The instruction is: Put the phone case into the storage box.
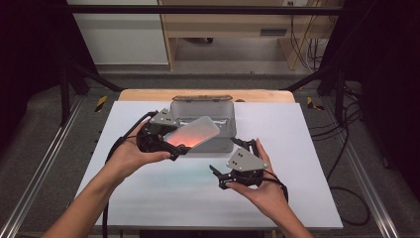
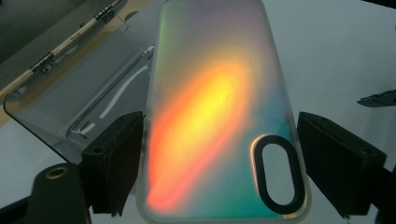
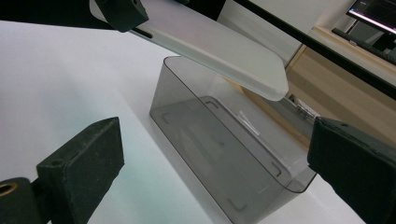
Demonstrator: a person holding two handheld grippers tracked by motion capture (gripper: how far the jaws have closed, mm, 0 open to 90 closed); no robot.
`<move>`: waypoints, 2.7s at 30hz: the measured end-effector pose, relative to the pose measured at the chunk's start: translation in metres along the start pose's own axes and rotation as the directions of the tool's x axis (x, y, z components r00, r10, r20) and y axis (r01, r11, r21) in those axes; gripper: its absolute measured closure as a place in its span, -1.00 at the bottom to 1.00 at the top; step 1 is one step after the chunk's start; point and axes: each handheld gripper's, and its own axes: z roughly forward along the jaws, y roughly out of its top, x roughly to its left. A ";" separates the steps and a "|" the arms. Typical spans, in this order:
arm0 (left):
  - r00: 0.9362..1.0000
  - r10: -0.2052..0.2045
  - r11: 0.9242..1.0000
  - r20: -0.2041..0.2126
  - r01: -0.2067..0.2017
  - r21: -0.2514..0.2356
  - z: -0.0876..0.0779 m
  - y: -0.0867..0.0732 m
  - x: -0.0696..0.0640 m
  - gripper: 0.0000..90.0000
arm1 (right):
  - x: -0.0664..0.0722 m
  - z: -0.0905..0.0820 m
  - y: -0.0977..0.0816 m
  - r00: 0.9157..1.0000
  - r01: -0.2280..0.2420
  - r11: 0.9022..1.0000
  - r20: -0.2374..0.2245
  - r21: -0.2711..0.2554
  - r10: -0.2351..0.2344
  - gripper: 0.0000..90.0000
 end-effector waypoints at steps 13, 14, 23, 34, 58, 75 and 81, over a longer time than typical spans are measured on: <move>1.000 0.019 1.000 -0.012 -0.019 0.009 -0.012 0.006 0.001 -0.61 | -0.003 0.002 0.020 0.992 0.120 0.993 0.043 0.014 -0.120 -0.89; 1.000 0.019 1.000 -0.013 -0.019 0.009 -0.012 0.006 0.000 -0.61 | -0.003 0.002 0.021 0.991 0.128 0.992 0.044 0.015 -0.129 -0.89; 1.000 0.014 1.000 -0.014 -0.014 0.002 -0.018 0.005 0.001 -0.61 | 0.001 0.003 0.029 0.980 0.194 0.981 0.046 0.031 -0.195 -0.89; 1.000 0.023 0.999 -0.005 -0.023 0.023 -0.014 0.003 -0.003 -0.61 | 0.007 0.009 0.033 0.969 0.242 0.969 0.051 0.044 -0.244 -0.89; 0.999 0.032 0.998 0.028 -0.034 0.047 -0.007 -0.003 -0.010 -0.61 | 0.022 0.023 0.033 0.948 0.315 0.948 0.031 0.058 -0.317 -0.77; 0.997 0.033 0.998 0.063 -0.036 0.060 -0.011 -0.007 -0.009 -0.61 | 0.029 0.029 0.030 0.914 0.404 0.913 0.023 0.050 -0.406 -0.42; 0.997 0.028 0.998 0.070 -0.032 0.061 -0.012 -0.008 -0.008 -0.61 | 0.033 0.032 0.033 0.893 0.448 0.893 0.016 0.046 -0.449 -0.27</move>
